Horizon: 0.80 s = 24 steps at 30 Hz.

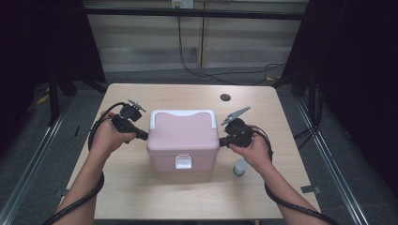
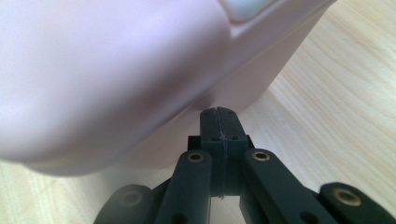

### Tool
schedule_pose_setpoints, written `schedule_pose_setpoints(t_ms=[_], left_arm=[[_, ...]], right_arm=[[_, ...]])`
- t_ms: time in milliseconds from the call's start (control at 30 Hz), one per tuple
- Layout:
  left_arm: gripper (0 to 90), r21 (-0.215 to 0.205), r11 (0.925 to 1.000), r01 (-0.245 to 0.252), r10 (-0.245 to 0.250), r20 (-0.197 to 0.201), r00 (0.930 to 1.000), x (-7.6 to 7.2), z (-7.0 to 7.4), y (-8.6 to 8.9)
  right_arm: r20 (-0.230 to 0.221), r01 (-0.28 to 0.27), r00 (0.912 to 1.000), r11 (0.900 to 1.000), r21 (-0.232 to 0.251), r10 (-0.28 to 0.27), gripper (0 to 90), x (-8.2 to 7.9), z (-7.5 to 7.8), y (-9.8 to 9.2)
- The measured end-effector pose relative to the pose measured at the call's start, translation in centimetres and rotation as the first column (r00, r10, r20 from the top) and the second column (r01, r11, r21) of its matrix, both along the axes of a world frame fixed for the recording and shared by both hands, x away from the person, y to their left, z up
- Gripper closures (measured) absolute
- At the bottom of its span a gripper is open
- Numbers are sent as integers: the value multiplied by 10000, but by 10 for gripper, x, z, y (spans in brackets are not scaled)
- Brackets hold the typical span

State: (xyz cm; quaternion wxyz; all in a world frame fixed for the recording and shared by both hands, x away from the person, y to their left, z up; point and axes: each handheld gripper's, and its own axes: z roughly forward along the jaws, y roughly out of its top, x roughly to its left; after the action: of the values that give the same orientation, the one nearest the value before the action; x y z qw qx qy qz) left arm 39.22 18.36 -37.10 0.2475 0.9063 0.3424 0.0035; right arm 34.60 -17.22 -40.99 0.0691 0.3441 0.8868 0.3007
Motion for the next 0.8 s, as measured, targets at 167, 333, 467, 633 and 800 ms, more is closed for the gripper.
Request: schedule_pose_setpoints(t_ms=[167,333,467,633,800], left_arm=[[900,-91,10000,-23,22,-102,9999,8,-1,-7],[900,-45,9999,97,-98,-270,9996,13,-7,-16],[900,-268,9996,108,-117,-328,9994,18,-10,-22],[900,-230,9997,130,-137,-293,9995,23,-10,-32],[900,-249,9996,98,-106,-326,9994,23,-10,-36]], right_arm=[[-41,151,9999,9999,43,-151,900,4,-1,-6],[-41,389,9992,9992,-101,-390,900,11,0,-14],[-88,560,9984,9984,-69,-561,900,15,0,-23],[-143,866,9961,9962,52,-865,900,18,-1,-32],[-49,944,9955,9955,3,-944,900,18,-1,-36]])
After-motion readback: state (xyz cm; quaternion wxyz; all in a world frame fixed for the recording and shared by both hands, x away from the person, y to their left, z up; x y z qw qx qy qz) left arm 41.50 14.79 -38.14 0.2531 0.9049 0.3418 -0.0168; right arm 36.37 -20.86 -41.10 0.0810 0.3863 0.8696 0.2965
